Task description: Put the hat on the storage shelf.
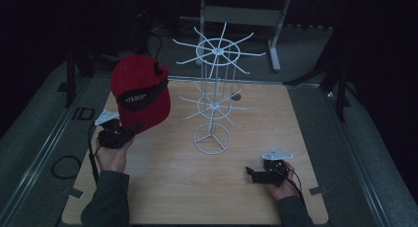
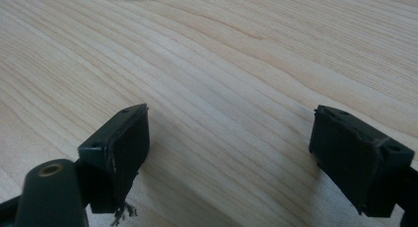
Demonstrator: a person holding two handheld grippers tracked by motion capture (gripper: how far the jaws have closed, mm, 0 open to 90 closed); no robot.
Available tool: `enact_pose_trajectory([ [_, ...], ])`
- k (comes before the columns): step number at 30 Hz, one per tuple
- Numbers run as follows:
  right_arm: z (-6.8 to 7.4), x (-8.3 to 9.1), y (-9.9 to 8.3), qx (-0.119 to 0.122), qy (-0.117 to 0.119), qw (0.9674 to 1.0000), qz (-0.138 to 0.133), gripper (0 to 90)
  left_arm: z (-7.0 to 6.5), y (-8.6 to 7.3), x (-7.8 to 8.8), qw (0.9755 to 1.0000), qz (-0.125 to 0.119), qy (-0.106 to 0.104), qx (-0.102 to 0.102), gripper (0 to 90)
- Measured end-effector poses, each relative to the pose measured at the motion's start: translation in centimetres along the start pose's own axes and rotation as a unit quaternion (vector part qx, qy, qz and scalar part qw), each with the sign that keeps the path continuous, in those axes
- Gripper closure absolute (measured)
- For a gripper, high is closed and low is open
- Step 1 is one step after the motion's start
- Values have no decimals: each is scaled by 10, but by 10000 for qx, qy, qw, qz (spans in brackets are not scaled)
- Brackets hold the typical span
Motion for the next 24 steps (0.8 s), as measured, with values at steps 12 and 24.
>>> enact_pose_trajectory([
  [12,0,0,0,-8,2,10000,-3,153,-3,14,2,9999,-102,-25,29,854],
  [24,0,0,0,2,2,10000,-3,153,-8,28,6,9997,-232,-27,-3,853],
])
Point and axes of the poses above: each handheld gripper's, and its own axes: x roughly backward along the jaws, y roughly out of its top, z roughly to its left, the point moved 5 cm from there along -x, roughly forward along the jaws, and after that the axes turned 5 degrees about y, right-handed, at the moved point
